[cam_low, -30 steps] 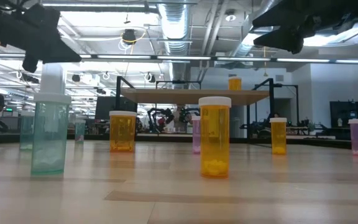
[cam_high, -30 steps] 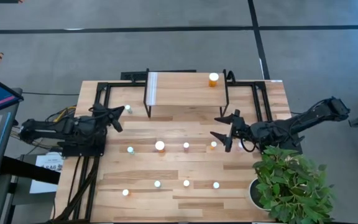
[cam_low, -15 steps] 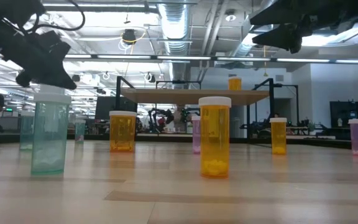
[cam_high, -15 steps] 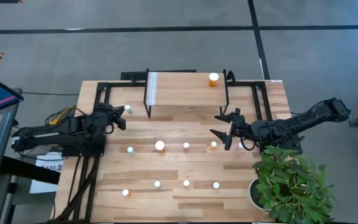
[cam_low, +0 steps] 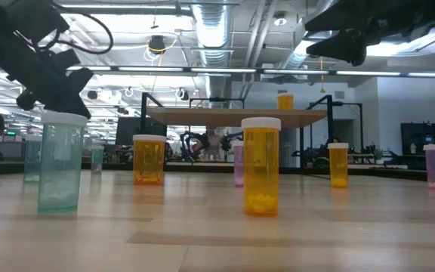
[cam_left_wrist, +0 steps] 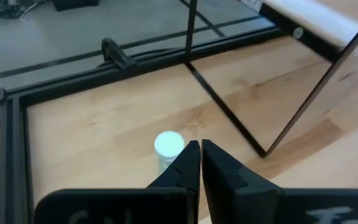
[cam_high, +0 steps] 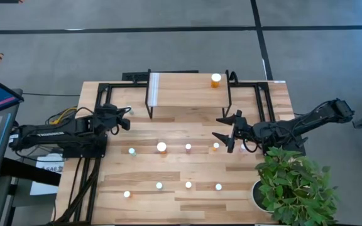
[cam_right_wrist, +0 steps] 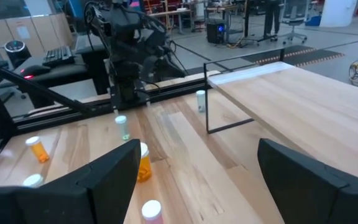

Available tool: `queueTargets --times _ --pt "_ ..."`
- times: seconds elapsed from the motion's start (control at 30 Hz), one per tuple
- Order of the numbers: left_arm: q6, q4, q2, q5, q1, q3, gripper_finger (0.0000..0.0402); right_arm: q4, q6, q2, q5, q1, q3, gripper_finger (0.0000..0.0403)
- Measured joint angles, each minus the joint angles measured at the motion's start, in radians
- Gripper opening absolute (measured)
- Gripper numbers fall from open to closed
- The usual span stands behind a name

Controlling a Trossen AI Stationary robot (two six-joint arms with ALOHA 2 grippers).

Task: Pick and place medicine bottles onto shelf by color
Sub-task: Put the top left blue pill bottle on the shelf

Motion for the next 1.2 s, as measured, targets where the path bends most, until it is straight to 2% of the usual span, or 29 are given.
queueTargets --times 0.1,0.2,0.4,0.57,0.7,0.93,1.2 --pt "-0.006 0.001 0.048 0.0 0.016 0.0 0.0028 0.0 0.0 0.0 0.0 0.0 0.0 0.0343" --pt "0.004 0.028 0.095 0.009 0.055 -0.001 0.0067 0.0 0.0 0.0 0.0 0.0 0.0 0.0341" --pt "0.091 0.165 0.18 0.134 0.163 -0.001 0.0152 0.021 -0.001 0.0 0.0 0.0 0.0 0.0346" --pt "0.109 0.195 0.237 0.184 0.269 -0.001 0.0198 0.02 -0.001 0.0 0.0 0.0 0.0 0.0345" --pt "0.109 0.207 0.29 0.224 0.345 -0.001 0.0212 0.019 -0.001 0.0 0.0 0.0 0.0 0.0341" --pt "0.181 0.363 0.424 0.353 0.429 -0.001 0.0215 0.018 -0.003 0.0 0.0 0.0 0.0 0.0346" --pt "0.188 0.397 0.556 0.36 0.449 -0.001 0.0216 0.014 -0.004 0.0 0.0 0.0 0.0 0.0342"
